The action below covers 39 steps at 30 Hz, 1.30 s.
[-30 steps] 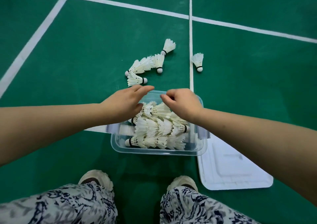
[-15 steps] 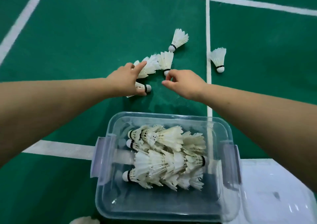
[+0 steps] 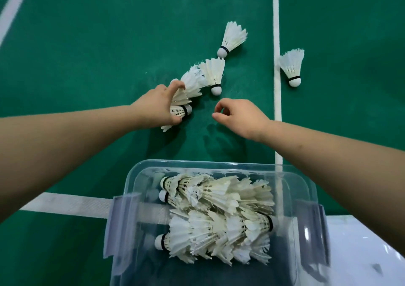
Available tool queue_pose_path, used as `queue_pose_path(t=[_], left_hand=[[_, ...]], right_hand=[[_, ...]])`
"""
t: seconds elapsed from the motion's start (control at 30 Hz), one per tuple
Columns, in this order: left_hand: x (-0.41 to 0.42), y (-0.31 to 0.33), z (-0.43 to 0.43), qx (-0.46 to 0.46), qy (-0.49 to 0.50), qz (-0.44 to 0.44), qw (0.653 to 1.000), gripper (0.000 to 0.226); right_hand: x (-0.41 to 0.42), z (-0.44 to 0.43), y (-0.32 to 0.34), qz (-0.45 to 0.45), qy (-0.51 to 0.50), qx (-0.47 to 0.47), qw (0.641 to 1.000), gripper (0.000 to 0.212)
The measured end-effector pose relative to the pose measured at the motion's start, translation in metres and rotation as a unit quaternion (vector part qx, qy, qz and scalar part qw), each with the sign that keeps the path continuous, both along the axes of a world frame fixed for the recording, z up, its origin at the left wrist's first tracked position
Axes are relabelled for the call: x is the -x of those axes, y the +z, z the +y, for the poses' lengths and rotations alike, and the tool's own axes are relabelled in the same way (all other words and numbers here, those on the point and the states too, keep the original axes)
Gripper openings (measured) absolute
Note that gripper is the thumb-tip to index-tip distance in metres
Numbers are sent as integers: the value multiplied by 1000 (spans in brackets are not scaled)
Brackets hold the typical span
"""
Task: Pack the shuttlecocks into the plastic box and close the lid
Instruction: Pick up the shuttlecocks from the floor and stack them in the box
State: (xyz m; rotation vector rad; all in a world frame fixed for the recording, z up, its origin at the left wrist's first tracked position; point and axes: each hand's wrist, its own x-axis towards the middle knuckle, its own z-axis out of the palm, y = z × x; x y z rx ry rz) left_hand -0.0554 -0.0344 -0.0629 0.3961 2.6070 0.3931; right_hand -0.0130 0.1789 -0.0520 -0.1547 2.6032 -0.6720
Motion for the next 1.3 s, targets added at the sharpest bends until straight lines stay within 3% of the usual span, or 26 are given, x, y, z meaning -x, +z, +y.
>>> queue_pose_path(t=[0.2, 0.37, 0.5, 0.63, 0.73, 0.87, 0.97, 1.17, 1.3], left_hand=[[-24, 24, -11, -3, -18, -18, 1000, 72], [-45, 65, -16, -27, 0, 15, 1000, 75], [-69, 107, -11, -52, -34, 52, 997, 78], [-97, 153, -5, -66, -62, 84, 992, 80], [-123, 179, -2, -71, -82, 74, 991, 81], [-158, 198, 1, -78, -110, 65, 989, 80], [-176, 195, 1, -88, -109, 61, 988, 77], [-191, 166, 4, -108, -113, 55, 986, 72], [-196, 148, 10, -103, -146, 34, 983, 71]], right_hand=[[-8, 1, 21, 4, -6, 0, 1000, 24], [-26, -3, 54, 36, -17, 8, 999, 25], [-44, -7, 88, 62, -14, 8, 998, 37], [-62, -4, 135, 104, -75, 5, 992, 46], [-81, 1, 166, 134, -121, 23, 983, 37], [-107, 7, 185, 159, -156, 51, 973, 47], [-120, 10, 183, 134, -183, 68, 972, 49], [-139, 5, 164, -56, -213, 203, 954, 24], [-148, 3, 144, -65, -216, 179, 958, 23]])
